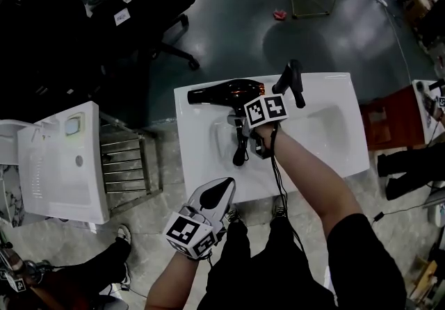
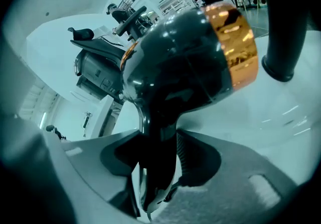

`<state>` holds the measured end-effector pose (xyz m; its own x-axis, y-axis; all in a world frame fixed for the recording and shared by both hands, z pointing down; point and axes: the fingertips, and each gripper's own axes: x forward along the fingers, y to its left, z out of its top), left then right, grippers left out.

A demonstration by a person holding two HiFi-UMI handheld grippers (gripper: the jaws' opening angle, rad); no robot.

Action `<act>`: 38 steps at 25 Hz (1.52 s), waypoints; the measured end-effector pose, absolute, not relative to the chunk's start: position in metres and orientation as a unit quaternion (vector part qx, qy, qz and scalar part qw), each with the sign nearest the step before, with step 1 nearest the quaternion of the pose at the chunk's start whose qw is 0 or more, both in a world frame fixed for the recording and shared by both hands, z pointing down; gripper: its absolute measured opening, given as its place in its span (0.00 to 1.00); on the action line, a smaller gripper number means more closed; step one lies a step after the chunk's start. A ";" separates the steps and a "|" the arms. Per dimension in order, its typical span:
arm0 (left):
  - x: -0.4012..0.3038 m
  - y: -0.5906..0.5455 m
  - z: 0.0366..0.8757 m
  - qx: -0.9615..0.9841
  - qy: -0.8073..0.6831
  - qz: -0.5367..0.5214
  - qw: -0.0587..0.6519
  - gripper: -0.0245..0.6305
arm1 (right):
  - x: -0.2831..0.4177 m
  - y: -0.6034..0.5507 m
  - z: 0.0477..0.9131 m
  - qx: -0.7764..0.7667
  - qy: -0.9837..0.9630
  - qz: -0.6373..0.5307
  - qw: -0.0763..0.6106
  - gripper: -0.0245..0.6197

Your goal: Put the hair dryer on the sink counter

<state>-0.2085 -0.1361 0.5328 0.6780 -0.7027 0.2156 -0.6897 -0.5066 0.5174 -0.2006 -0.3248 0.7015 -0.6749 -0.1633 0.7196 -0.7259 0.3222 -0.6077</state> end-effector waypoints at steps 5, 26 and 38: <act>-0.204 -0.135 0.529 0.871 -0.400 -0.011 0.286 0.04 | -0.189 -0.325 0.695 0.302 -0.766 0.503 0.264 0.38; -0.183 -0.130 0.513 0.872 -0.410 0.000 0.268 0.04 | -0.136 -0.299 0.614 0.297 -0.817 0.460 0.180 0.38; -0.165 -0.132 0.479 0.863 -0.437 -0.007 0.253 0.04 | -0.112 -0.236 0.493 0.274 -0.908 0.295 0.118 0.04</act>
